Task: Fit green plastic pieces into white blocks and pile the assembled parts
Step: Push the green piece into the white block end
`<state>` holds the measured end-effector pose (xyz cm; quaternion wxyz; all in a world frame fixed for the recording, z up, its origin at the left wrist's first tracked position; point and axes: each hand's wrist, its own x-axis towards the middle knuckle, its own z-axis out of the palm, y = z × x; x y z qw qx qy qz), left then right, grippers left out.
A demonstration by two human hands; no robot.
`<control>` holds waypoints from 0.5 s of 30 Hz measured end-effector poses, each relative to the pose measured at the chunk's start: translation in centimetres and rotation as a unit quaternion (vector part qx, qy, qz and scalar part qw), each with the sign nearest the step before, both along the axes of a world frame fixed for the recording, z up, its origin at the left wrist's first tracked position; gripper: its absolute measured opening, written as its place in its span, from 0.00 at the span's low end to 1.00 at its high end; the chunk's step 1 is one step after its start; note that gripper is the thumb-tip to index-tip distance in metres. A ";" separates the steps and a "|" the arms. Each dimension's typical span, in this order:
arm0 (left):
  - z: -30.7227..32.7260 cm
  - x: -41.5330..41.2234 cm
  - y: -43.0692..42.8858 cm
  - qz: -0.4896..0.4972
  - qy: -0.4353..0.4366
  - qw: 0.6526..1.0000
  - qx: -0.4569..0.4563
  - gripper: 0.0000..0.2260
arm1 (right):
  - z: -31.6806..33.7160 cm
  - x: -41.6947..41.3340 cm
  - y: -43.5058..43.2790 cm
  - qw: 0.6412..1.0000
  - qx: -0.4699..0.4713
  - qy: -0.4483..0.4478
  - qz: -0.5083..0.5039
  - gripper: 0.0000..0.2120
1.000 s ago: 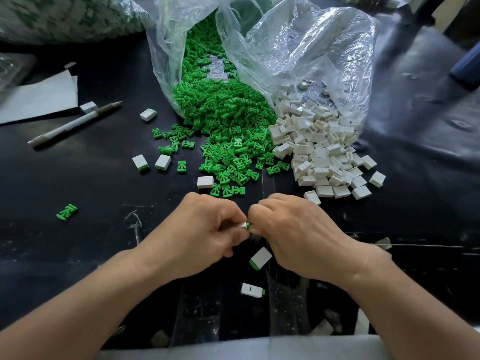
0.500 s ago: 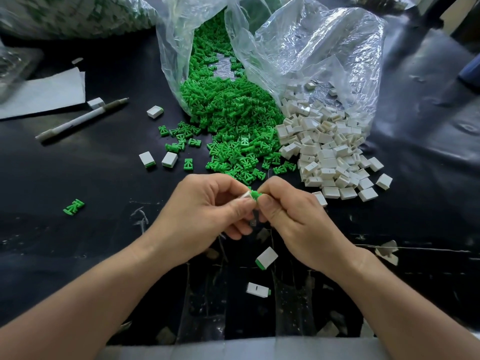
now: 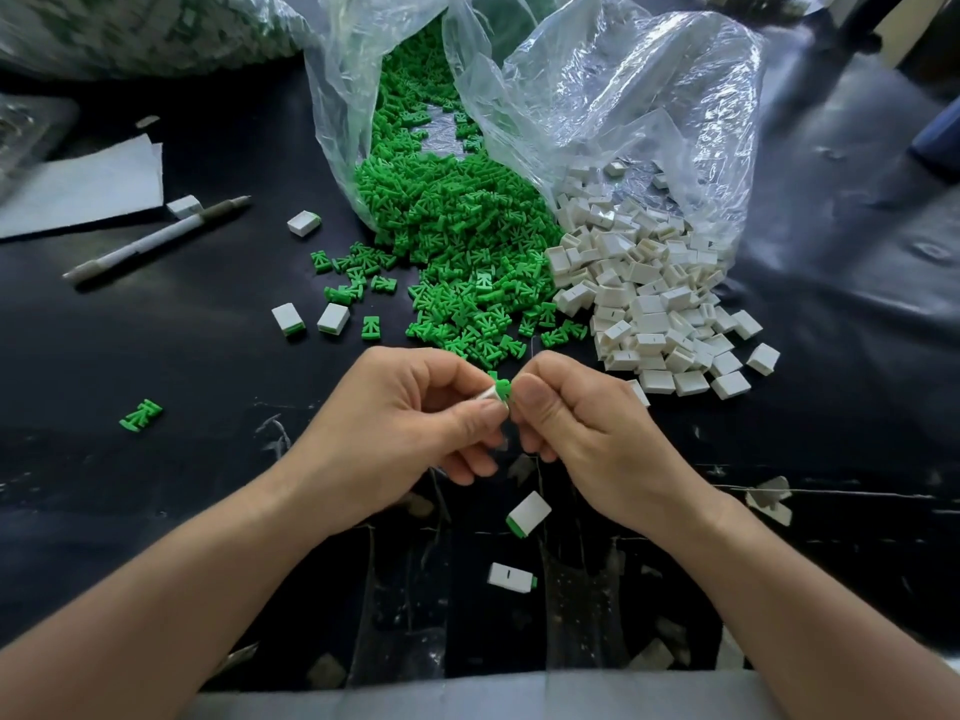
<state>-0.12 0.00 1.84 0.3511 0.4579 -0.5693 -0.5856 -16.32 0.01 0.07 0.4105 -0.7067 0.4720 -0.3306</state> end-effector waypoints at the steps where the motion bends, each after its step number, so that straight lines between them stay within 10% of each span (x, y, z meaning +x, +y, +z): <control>1: 0.0 0.0 0.0 -0.002 0.002 1.000 0.003 0.06 | 0.0 -0.1 0.0 0.999 -0.023 0.027 0.011 0.17; 15: -1.3 0.3 0.6 -0.060 -0.163 0.981 -0.087 0.07 | 0.8 -0.5 0.3 0.940 -0.149 0.276 0.135 0.08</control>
